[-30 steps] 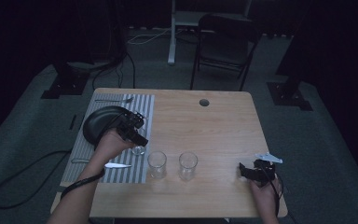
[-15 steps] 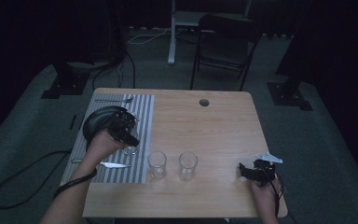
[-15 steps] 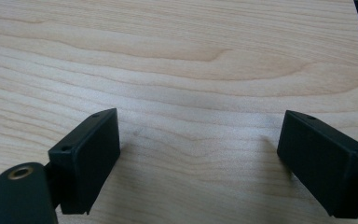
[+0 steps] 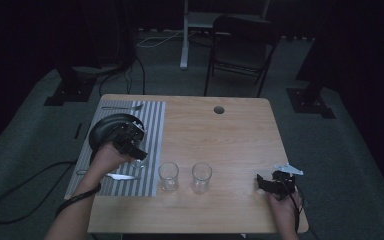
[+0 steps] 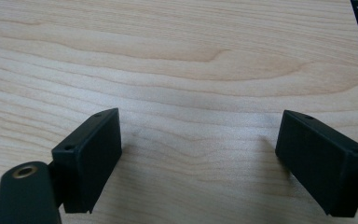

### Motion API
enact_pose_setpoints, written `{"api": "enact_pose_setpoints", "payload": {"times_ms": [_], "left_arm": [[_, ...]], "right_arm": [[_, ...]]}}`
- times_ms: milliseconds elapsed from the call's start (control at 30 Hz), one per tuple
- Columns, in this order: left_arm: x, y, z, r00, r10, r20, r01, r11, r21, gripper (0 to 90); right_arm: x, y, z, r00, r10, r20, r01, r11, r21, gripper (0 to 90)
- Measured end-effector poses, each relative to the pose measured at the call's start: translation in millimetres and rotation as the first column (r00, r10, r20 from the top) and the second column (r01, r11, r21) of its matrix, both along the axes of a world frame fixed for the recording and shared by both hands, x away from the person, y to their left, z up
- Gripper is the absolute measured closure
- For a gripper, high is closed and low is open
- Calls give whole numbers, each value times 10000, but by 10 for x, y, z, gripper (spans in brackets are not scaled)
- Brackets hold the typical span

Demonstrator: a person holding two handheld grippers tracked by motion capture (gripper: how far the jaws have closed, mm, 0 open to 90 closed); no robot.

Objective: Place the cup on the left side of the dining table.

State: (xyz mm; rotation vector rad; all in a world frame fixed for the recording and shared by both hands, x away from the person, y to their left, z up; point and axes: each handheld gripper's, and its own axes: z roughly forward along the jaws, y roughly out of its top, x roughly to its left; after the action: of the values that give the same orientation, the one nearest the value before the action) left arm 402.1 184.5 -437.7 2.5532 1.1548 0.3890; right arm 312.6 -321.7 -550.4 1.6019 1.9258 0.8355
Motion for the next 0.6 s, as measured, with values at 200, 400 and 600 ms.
{"api": "enact_pose_setpoints", "payload": {"times_ms": [200,400,600], "left_arm": [[5,32,-61,9998,218,0,-218,9996,-156,223],[-7,47,-126,9989,394,-252,-411,9966,-711,59],[-75,68,-157,9941,773,758,-718,9947,-733,6]], "right_arm": [[0,0,0,10000,-1,-1,1,10000,0,138],[0,0,0,10000,-1,-2,1,10000,2,138],[0,0,0,10000,-2,-2,2,10000,2,138]]}}
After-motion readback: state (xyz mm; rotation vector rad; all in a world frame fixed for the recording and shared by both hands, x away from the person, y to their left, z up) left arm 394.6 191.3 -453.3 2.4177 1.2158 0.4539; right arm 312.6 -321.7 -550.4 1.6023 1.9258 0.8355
